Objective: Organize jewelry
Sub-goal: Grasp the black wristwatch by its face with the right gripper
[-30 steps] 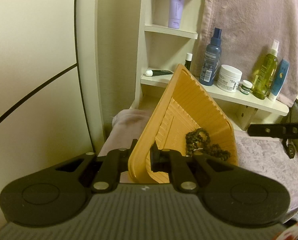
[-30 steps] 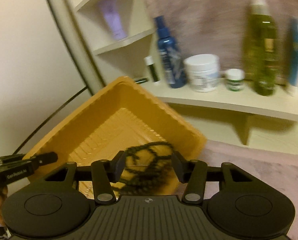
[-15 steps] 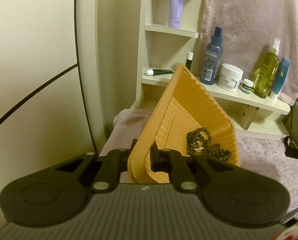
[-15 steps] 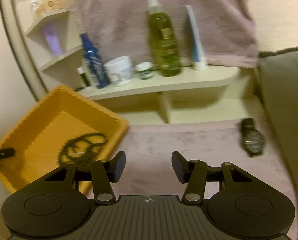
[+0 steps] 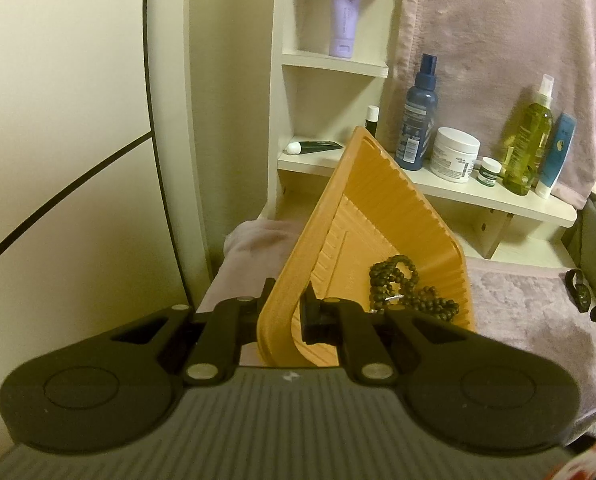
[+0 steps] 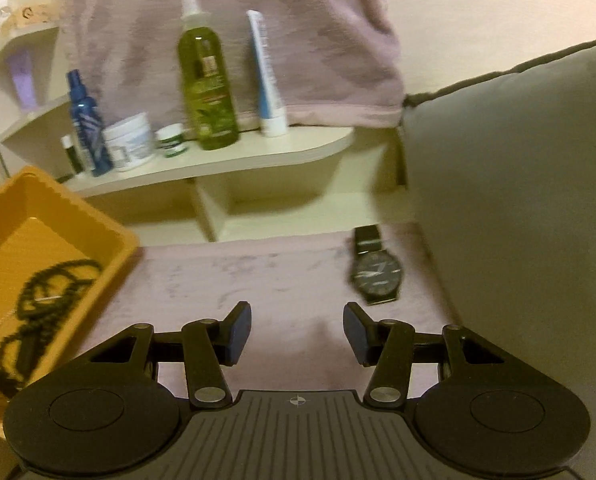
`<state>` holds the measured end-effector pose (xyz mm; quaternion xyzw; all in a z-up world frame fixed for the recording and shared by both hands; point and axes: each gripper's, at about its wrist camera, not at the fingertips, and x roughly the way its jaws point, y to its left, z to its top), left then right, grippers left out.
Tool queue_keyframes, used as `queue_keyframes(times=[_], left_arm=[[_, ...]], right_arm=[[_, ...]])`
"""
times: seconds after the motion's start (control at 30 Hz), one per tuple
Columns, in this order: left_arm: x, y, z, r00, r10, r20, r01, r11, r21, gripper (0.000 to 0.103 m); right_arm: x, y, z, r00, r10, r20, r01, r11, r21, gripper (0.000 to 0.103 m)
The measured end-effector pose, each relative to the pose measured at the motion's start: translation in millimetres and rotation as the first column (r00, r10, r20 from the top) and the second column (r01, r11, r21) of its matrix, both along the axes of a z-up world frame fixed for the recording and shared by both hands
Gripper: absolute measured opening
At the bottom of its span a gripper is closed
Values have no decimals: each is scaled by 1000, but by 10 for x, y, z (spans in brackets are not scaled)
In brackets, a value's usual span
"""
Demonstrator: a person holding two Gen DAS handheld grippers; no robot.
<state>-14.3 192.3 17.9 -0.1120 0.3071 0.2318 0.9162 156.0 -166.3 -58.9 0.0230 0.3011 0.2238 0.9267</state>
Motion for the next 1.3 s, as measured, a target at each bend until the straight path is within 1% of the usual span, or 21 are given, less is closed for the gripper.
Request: queue_keyframes(times=[0.1,0.3,0.5,0.6,0.87,1.0,1.2,1.3], left_arm=[[6,-6,7,1000,0,-5,0,1000,5,9],[19,-34,22,1000,2,-16,-2,1000,16,9],[38,-54,35,1000,3,-24,-2,1000,23,9],[44,-51,33,1000,5,-27,-4,1000,25,9],[52,-43,29,1000,5,-31,-4,1000,25,9],[53,-36,22,999,8,-32,-7,1000,24,9],[50,-34,25,999,8,-32,-7,1000,25,9],[53,-37,24,999,7,-32,-7,1000,25,9]], right_arm=[[96,-53,-48,1000,-25,18,25,999,-27,52],[312,-94,-169,998,-46,47,50,995,-82,56],[506,-85,-258,996,-60,71,68,992,-107,60],[591,-32,-277,995,-50,81,60,991,-122,60],[747,117,-393,996,-33,85,49,979,-197,60],[788,129,-437,995,-42,92,60,976,-209,60],[819,111,-451,996,-45,75,59,981,-185,60],[817,93,-445,996,-61,70,72,984,-165,52]])
